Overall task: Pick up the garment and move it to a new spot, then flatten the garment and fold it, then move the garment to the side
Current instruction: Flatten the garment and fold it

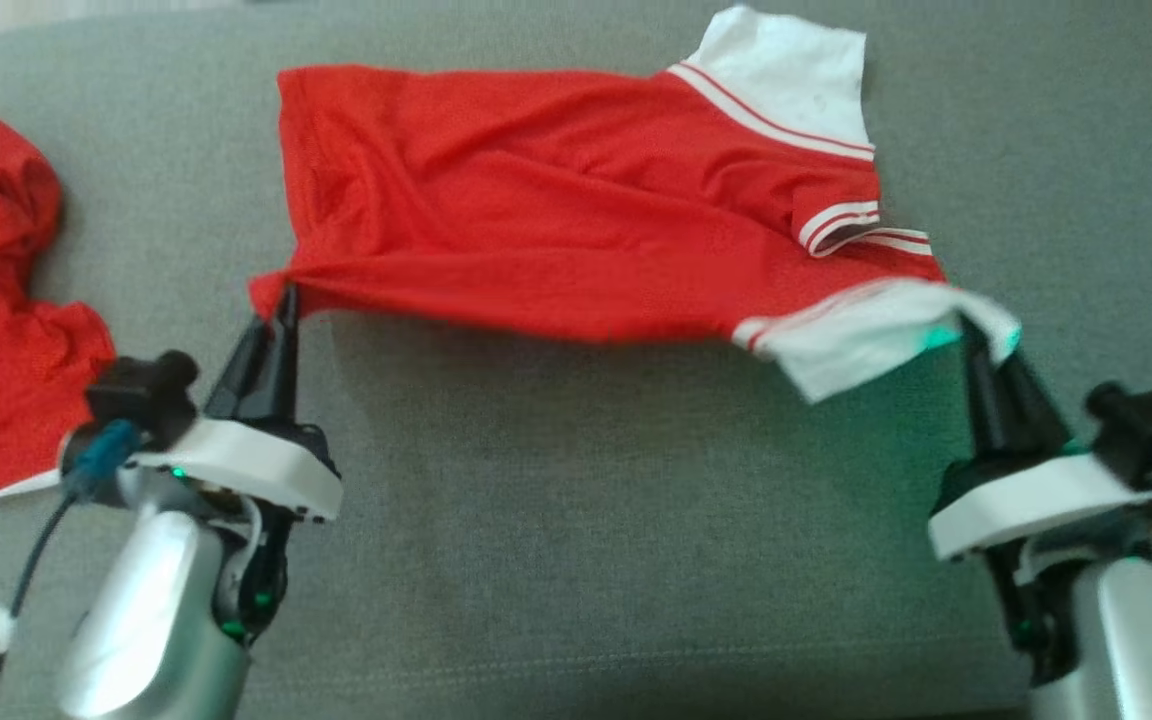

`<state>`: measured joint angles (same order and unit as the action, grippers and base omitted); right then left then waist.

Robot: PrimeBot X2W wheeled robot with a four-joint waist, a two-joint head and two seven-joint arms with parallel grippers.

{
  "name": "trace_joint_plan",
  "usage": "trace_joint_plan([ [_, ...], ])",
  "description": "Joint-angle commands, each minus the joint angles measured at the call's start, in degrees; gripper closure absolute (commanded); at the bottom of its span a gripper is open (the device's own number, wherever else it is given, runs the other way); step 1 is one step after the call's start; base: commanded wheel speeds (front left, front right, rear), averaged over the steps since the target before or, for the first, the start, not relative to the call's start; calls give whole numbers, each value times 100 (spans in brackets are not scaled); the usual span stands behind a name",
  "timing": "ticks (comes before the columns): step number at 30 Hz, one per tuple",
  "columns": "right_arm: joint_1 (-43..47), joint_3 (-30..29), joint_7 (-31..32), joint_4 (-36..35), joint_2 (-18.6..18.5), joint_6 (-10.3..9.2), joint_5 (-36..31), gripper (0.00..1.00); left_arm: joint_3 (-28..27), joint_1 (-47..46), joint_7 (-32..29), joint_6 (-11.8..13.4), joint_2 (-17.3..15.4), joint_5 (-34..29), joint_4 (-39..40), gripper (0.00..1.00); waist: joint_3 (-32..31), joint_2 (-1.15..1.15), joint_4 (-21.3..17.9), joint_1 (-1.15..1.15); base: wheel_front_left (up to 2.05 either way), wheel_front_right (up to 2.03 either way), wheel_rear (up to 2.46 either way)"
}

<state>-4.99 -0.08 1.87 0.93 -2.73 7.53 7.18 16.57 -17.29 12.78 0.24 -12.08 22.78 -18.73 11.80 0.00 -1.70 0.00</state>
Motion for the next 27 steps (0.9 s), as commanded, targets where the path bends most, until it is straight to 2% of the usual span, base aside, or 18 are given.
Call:
trace_joint_plan([
  [1, -272, 36, 15, -452, -15, -4, -49, 100, -280, -73, 40, 64, -225, -6, 489, 100, -152, 0, 10, 0, 0, 0, 0],
  [9, -935, -205, 181, -1420, -20, -4, -188, 100, -436, -225, -251, 318, -471, -115, 1899, 100, -476, 0, 63, 0, 0, 0, 0],
  [15, -1770, -186, 348, -2036, -280, -4, -180, 100, -601, -758, -602, 405, -693, -164, 2816, 100, -744, 0, 111, 0, 0, 0, 0],
  [22, -2607, -274, 624, -2235, -570, -4, -48, 100, -633, -1342, -1001, 401, -852, -183, 3144, 100, -957, 0, 128, 0, 0, 0, 0],
  [27, -2975, -313, 776, -2036, -676, -4, 112, 100, -605, -1465, -1167, 428, -861, -156, 3158, 100, -1036, 0, 117, 0, 0, 0, 0],
])
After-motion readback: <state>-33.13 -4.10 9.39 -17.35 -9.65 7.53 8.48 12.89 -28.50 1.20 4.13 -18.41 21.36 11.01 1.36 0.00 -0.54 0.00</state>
